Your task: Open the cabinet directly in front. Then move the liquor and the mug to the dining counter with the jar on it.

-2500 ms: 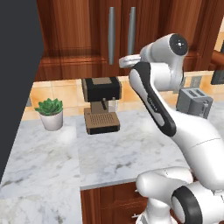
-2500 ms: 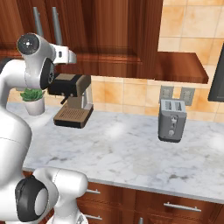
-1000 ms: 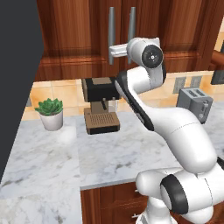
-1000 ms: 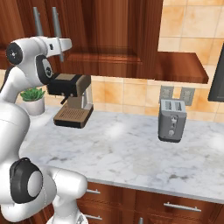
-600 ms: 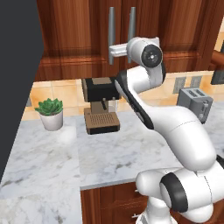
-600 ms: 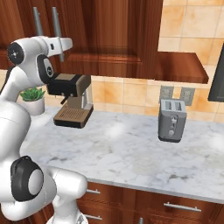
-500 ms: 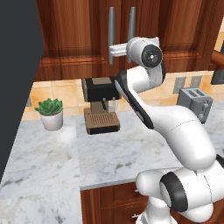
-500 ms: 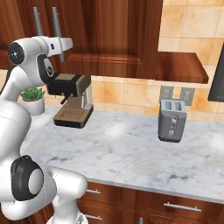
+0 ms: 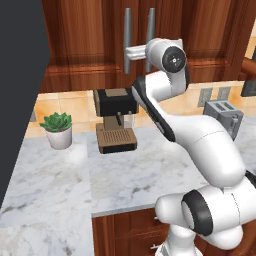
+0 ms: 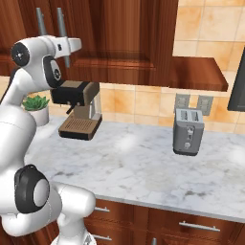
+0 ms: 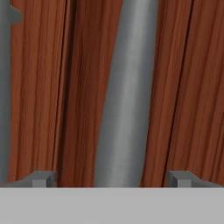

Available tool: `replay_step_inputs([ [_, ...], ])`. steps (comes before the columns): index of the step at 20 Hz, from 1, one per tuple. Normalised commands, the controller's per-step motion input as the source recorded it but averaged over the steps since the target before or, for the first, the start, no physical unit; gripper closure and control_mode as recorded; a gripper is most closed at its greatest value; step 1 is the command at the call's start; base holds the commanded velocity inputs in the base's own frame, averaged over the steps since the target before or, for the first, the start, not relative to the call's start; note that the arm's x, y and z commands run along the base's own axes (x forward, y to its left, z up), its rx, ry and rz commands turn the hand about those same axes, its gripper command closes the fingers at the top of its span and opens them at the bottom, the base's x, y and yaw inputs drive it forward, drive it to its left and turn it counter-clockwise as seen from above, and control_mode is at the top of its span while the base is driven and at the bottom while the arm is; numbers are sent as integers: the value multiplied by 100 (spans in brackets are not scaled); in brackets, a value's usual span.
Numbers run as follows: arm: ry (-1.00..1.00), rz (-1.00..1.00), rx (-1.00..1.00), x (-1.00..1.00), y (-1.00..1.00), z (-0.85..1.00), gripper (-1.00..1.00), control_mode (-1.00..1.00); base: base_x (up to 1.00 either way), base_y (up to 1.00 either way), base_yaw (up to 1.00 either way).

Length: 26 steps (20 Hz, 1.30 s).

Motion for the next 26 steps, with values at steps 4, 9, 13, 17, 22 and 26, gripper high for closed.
replay_step_inputs([
  [4, 0, -2, 1, 15, 0, 33, -100, -100, 0, 0, 0],
  [9, 0, -1, 0, 8, 0, 31, -100, -100, 0, 0, 0],
  [13, 0, 0, 0, 0, 0, 3, 100, -100, 0, 0, 0],
  [17, 1, 0, 0, 0, 0, -1, 100, -100, 0, 0, 0],
  [22, 1, 4, 4, 0, -13, 0, 100, -100, 0, 0, 0],
  [26, 1, 4, 2, 2, -4, 0, 100, -100, 0, 0, 0],
])
